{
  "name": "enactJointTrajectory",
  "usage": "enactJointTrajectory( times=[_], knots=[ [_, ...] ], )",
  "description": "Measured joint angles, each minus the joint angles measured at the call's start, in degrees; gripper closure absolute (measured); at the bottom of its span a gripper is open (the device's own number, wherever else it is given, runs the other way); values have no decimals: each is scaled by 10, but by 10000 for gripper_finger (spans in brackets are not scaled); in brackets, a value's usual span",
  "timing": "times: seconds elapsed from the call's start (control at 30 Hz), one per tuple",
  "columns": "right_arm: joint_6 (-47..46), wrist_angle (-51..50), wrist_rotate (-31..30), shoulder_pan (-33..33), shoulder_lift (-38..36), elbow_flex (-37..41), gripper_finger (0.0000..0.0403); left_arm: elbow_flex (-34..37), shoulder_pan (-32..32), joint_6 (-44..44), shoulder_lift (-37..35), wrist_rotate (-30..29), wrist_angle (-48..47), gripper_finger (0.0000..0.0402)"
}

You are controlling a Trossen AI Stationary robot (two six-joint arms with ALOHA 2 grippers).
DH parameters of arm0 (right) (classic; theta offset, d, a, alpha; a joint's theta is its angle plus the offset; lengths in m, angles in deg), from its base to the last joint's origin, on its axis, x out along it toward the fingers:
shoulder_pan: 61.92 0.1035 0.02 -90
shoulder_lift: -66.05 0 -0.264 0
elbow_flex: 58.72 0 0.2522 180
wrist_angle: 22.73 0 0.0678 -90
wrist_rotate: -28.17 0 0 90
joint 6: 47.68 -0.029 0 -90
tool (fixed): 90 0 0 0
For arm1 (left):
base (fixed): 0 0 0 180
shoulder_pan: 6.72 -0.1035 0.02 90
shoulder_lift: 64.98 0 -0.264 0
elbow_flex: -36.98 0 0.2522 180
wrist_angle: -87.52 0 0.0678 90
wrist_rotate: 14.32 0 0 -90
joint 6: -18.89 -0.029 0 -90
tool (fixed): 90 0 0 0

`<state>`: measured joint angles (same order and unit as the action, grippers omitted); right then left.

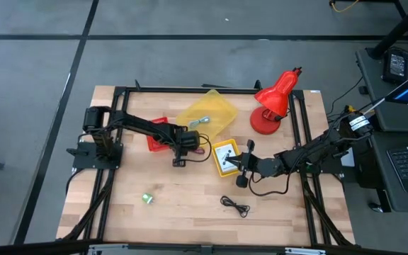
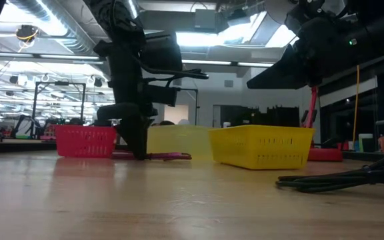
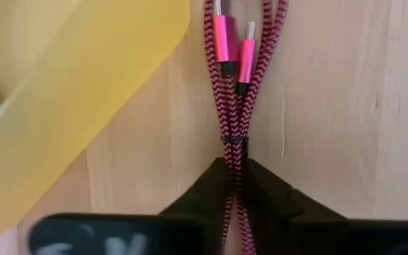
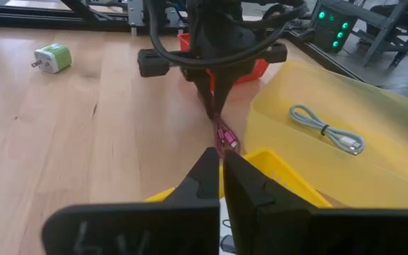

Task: Pick and place items into bin
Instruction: Put the red charger cable into the big yellow bin

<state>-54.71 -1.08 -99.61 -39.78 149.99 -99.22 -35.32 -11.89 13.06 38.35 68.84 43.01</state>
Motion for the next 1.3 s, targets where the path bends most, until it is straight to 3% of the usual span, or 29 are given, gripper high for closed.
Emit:
enactJointTrajectory(
  times=[0.1, 0.5, 0.83, 1.0, 1.13, 1.3],
  knots=[
    [0, 0, 0, 0, 0, 0, 398, 0, 0, -9, 0, 7, -1, 389],
    [0, -2, 0, 0, 0, 0, 398, -7, 22, -58, -15, 13, -16, 395],
    [-1, -7, 0, 0, 0, 0, 398, -14, 26, -90, -106, 79, 0, 398],
    [0, -10, 0, 0, 0, 0, 398, -12, 26, -153, -160, 121, 3, 398],
    [0, -12, 0, 0, 0, 0, 398, 12, 23, -177, -206, 168, 58, 398],
    [0, -14, 0, 0, 0, 0, 398, 81, 23, -180, -260, 173, 153, 398]
  ],
)
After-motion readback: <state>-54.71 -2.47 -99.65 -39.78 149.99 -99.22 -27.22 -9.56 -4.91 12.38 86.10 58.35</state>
